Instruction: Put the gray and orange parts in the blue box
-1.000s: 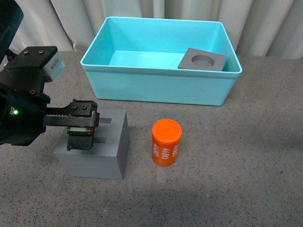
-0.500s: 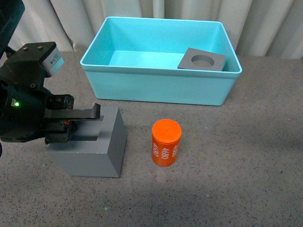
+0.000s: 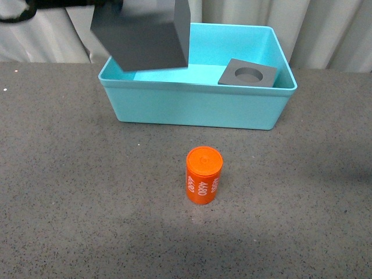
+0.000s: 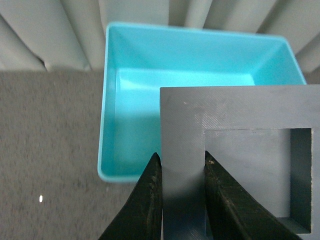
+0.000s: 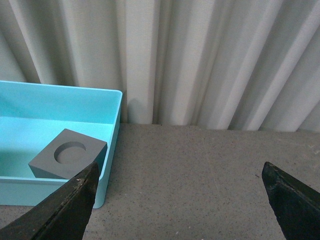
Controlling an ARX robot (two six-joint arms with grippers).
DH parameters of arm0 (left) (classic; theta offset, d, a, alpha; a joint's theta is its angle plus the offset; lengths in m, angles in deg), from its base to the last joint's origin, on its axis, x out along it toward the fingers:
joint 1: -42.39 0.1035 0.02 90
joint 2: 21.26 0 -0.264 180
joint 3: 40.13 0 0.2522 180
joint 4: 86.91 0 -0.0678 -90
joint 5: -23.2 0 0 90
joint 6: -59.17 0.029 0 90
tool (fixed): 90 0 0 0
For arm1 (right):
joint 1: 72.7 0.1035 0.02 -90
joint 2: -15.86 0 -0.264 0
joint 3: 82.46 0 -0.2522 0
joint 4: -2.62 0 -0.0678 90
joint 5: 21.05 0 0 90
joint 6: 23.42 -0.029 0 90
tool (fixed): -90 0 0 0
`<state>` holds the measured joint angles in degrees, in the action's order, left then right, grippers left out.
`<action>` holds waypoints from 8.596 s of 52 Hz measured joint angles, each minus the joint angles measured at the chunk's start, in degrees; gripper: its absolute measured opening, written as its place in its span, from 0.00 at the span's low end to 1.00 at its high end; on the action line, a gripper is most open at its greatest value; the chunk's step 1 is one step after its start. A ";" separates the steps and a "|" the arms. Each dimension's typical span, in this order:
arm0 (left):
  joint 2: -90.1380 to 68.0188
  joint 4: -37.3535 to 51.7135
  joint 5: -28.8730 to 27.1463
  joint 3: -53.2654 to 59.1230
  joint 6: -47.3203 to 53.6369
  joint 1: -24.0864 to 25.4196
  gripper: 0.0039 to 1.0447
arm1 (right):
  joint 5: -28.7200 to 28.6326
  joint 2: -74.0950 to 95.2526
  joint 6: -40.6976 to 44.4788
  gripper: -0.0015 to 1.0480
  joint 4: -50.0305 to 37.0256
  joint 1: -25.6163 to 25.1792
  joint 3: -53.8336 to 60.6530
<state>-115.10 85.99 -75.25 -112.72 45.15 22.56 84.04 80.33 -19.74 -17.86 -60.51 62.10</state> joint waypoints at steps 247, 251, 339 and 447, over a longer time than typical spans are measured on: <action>93.42 -6.36 8.44 57.79 13.79 19.71 0.03 | 0.04 0.00 0.02 0.91 0.00 0.02 0.00; 93.50 -6.51 8.44 57.79 13.77 19.71 0.03 | 0.02 -0.09 0.02 0.91 0.00 0.02 0.00; 93.57 -6.60 8.44 57.79 13.81 19.71 0.94 | -24.39 49.40 13.49 0.91 45.29 20.26 -40.19; 93.61 -6.62 8.44 57.79 13.81 19.71 0.94 | -25.90 73.83 8.50 0.43 61.79 9.51 -90.33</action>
<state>-21.49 79.36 -66.81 -54.93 58.96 42.27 58.14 154.16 -11.24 43.93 -51.01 -28.23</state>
